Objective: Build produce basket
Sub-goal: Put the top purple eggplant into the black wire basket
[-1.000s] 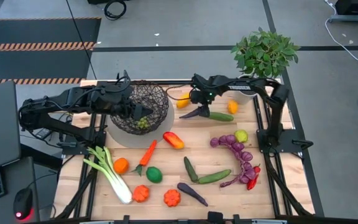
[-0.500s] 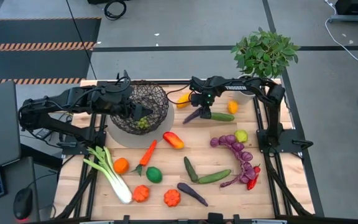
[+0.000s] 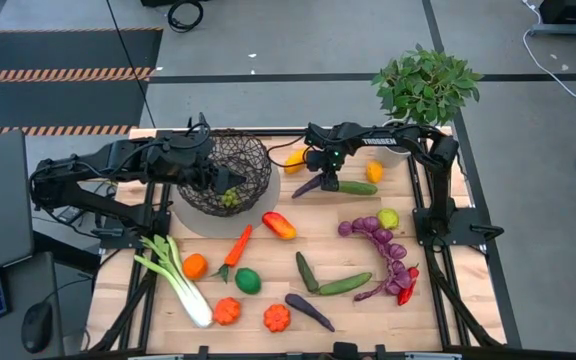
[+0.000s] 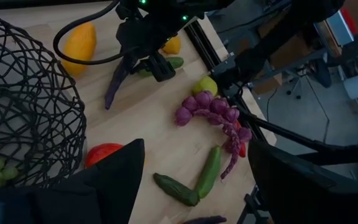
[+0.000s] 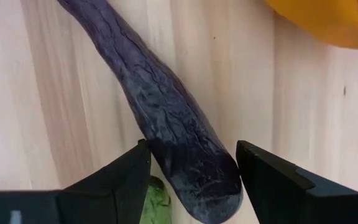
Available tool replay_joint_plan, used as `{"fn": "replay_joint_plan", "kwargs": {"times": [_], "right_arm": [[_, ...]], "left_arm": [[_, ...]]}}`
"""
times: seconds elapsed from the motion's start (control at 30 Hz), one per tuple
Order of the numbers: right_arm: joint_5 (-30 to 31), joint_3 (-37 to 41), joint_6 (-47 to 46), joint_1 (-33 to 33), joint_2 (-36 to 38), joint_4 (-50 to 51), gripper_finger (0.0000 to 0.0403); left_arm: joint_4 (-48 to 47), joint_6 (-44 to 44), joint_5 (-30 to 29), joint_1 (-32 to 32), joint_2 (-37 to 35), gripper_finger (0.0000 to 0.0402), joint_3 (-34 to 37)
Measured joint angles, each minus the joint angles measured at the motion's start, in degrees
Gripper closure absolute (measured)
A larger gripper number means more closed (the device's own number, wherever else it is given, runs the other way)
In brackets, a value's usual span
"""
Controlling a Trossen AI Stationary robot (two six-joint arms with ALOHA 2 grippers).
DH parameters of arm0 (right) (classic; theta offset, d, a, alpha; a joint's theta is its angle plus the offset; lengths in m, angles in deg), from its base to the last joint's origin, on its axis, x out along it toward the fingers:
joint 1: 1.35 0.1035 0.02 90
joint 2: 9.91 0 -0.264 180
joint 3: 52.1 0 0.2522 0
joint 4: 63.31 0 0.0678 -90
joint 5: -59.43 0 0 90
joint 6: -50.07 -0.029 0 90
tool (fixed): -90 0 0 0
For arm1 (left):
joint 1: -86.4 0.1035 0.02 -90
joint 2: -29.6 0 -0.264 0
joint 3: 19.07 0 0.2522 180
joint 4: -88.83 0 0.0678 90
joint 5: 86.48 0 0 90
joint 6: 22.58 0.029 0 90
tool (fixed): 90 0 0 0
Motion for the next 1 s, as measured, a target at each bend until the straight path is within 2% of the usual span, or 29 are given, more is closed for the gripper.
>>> {"fn": "replay_joint_plan", "kwargs": {"times": [0.5,0.63,0.87,1.0], "right_arm": [[0.21,3.89,-6.66,1.28,0.11,-1.66,0.0169],[-1.12,3.89,-8.58,2.18,0.11,-3.29,0.0195],[-1.14,3.89,-8.62,3.75,0.11,-3.31,0.0267],[-1.1,3.89,-8.58,4.83,0.11,-3.31,0.0275]], "left_arm": [[0.02,0.85,-0.1,0.0,0.0,0.0109,0.0],[0.0,0.85,-0.08,0.0,0.0,0.0109,0.0],[0.0,0.85,-0.08,0.0,0.0,0.0108,0.0],[0.0,0.85,-0.06,0.0,0.0,0.0108,0.0]]}}
